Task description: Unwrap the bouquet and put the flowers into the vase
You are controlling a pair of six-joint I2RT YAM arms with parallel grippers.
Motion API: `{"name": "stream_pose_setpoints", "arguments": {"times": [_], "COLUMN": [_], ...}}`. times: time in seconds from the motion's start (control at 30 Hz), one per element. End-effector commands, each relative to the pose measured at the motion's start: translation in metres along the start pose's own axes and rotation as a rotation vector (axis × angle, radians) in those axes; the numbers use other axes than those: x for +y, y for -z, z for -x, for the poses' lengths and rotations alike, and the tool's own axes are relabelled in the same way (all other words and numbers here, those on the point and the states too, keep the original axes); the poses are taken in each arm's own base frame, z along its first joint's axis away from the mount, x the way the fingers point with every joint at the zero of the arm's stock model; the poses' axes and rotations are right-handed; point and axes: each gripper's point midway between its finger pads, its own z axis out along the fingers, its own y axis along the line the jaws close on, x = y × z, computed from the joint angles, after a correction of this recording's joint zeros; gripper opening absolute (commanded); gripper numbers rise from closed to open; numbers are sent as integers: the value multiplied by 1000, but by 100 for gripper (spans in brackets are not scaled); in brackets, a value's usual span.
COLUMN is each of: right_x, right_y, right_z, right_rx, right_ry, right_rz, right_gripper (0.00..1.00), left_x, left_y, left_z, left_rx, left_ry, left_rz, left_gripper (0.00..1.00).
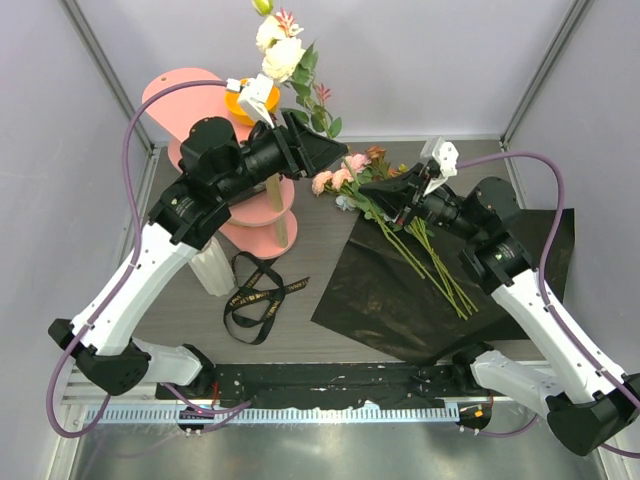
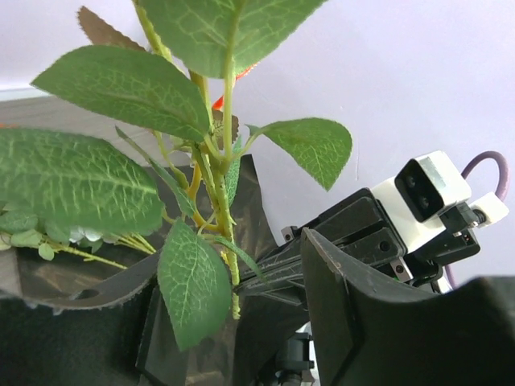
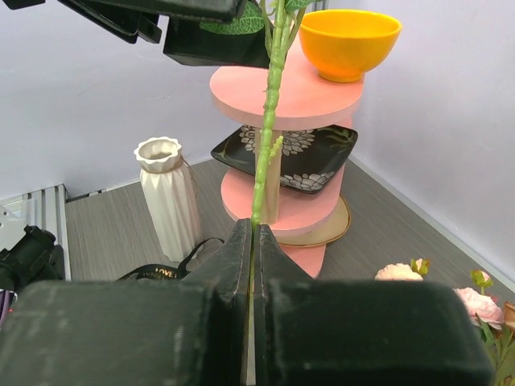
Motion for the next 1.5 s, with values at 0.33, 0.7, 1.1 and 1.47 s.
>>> {"name": "stream_pose_setpoints", "arguments": {"times": [0.33,0.7,1.1,1.47], "right_x": [20,26,27,28], "right_y": [3,1,2,-1], "right_z": [24,24,30,29], "right_rx": [-39,-30,-35,-31], "right_ry": [74,72,104,131], "right_rz": [53,60,43,15], "right_gripper": [1,1,1,1], "left_x": [-1,7,15,19], "left_y": [3,0,-8,-13], "left_z": [9,5,6,10], "left_rx": [-1,19,3,-42], "left_ry": [-26,-25,-33,21], "left_rz": [27,60,84,100], "left_gripper": [36,33,32,34]}}
